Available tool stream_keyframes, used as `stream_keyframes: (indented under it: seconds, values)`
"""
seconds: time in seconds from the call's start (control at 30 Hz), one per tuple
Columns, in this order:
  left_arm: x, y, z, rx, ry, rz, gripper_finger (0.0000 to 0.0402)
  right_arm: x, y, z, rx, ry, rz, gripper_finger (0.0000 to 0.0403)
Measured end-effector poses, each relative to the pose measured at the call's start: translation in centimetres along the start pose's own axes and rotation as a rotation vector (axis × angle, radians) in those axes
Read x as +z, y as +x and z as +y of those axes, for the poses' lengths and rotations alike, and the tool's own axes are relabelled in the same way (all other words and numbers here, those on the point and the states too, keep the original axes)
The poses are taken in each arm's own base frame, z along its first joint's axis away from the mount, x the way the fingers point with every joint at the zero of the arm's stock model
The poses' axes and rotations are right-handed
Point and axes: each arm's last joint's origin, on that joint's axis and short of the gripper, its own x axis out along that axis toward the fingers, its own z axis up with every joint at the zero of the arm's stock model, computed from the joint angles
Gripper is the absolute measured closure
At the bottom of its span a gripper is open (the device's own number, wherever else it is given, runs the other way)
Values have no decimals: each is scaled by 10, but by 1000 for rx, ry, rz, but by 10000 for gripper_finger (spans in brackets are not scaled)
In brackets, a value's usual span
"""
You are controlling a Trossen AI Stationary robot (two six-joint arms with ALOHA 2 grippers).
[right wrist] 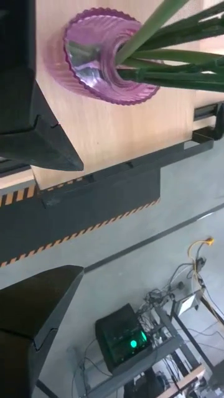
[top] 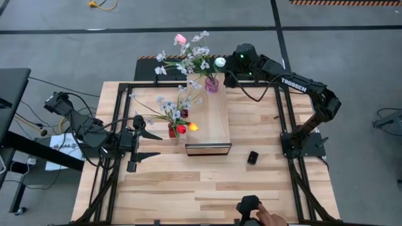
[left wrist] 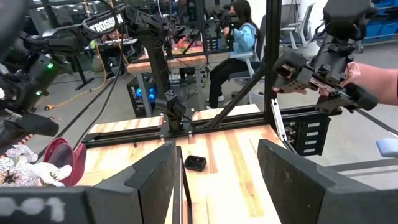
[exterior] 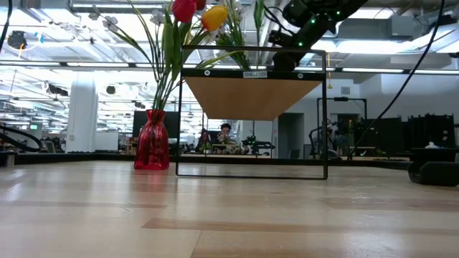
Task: Pick and place flowers into a vace then onto a shelf
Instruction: Put the red flower vase with flowers on the shelf
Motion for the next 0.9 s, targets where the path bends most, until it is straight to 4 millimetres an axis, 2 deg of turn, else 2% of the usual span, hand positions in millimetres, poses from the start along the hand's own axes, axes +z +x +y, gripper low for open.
stream_keyframes:
  seconds: [0.47,0.9]
  values:
    - [0,0,0,0,-11,0,184,-7,0,3,12,-6,86,147]
    - [0,0,0,0,-14,0,184,-25,3,-3,64,45,167,147]
